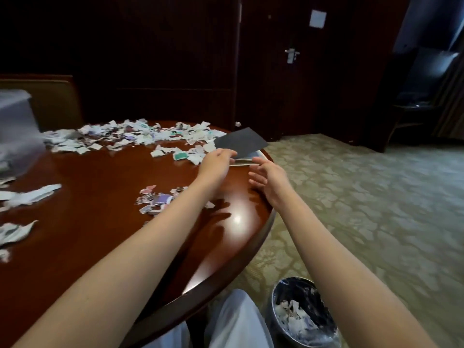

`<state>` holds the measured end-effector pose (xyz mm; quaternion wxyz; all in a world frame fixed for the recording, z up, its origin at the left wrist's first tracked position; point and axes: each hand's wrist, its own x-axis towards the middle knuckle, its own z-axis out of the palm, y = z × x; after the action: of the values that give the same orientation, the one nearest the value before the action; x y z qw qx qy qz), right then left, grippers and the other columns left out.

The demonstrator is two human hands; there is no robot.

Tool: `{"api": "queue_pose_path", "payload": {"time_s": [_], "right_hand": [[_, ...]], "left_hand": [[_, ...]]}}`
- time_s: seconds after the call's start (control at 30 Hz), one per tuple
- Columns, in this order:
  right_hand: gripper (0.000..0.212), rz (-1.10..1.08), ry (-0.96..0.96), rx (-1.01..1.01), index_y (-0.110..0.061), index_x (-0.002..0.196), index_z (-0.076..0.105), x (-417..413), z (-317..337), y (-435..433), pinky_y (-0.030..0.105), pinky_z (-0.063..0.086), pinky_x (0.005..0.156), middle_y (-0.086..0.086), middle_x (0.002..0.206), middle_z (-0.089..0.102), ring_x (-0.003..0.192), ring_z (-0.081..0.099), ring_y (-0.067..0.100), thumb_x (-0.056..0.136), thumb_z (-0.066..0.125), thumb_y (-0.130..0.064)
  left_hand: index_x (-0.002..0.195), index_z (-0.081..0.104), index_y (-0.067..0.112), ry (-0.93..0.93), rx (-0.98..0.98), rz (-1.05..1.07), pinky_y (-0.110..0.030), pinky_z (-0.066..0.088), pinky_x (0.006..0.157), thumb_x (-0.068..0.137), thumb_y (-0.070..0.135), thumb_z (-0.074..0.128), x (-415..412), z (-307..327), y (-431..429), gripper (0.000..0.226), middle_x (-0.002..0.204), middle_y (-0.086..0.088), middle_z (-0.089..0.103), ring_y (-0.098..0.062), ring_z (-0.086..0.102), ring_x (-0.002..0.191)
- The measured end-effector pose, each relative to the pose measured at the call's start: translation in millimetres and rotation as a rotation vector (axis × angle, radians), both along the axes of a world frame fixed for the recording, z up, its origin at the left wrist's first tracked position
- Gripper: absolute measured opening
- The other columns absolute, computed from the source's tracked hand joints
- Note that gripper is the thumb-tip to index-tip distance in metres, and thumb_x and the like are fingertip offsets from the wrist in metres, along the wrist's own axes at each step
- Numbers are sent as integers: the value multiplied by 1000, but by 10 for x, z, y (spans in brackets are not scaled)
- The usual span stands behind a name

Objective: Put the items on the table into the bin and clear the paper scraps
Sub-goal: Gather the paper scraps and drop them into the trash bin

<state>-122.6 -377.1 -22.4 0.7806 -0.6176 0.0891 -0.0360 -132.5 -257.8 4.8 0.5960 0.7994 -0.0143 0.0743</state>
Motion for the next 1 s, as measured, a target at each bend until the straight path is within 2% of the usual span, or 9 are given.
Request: {"api": "queue_pose_path", "payload": {"time_s": [0.1,0.17,0.23,0.3,0.47,0.63,0.77,0.87,1.0], "right_hand": [[37,112,-16,-361,-11,121,60,-22,-55,261,18,42,60,1,92,57,80,51,13,93,37,-5],[37,165,-102,-672,-14,125,57,-43,-88,406,19,42,60,3,107,61,81,51,13,94,39,-11],[37,229,-194,-943,-16,130,52,-60,-100,539,25,46,76,4,128,55,93,53,15,95,40,-16],[40,308,-238,-1084,-15,136,46,-60,-106,700,28,39,96,5,141,46,113,52,19,96,39,-20],[48,450,-270,-1219,-13,144,33,-83,-110,1146,31,29,108,7,150,34,135,36,23,100,35,-32],[51,547,-360,-1237,-11,144,32,-153,-118,1638,32,29,108,8,150,35,136,35,23,100,33,-36],[46,618,-432,-1247,-4,135,43,-239,-128,2031,33,36,101,12,142,44,127,44,26,100,34,-32],[45,661,-454,-1228,-1,130,46,-290,-144,2329,36,37,100,15,139,46,123,46,28,99,35,-32],[45,718,-485,-1196,2,127,48,-392,-141,2697,38,38,97,16,134,49,119,48,31,99,36,-30]], "left_hand": [[113,61,18,21,39,77,-31,41,91,97,30,37,-13,-45,360,30,106,1,58,-15,50,101],[110,61,20,17,75,126,-33,42,94,98,30,36,-55,-61,590,30,103,2,56,-17,50,103],[114,62,18,9,114,169,-32,43,91,98,29,35,-99,-80,798,33,102,3,56,-17,51,104],[116,61,18,-6,164,204,-28,41,83,99,29,33,-166,-102,1009,34,104,4,56,-15,50,100],[119,59,19,-13,283,305,-26,38,88,100,28,31,-402,-138,1554,35,117,3,56,-13,48,108],[118,57,20,-11,361,395,-20,36,65,100,26,33,-621,-180,2045,30,105,6,51,-3,45,77],[117,57,21,-1,422,474,-18,37,58,100,26,36,-800,-223,2349,28,104,5,53,-2,45,67],[117,57,22,3,458,519,-23,37,70,99,27,37,-962,-227,2539,27,115,1,57,-11,49,81],[120,56,19,27,510,607,-24,35,82,98,23,39,-1166,-201,2798,29,127,1,54,-11,48,107]]}}
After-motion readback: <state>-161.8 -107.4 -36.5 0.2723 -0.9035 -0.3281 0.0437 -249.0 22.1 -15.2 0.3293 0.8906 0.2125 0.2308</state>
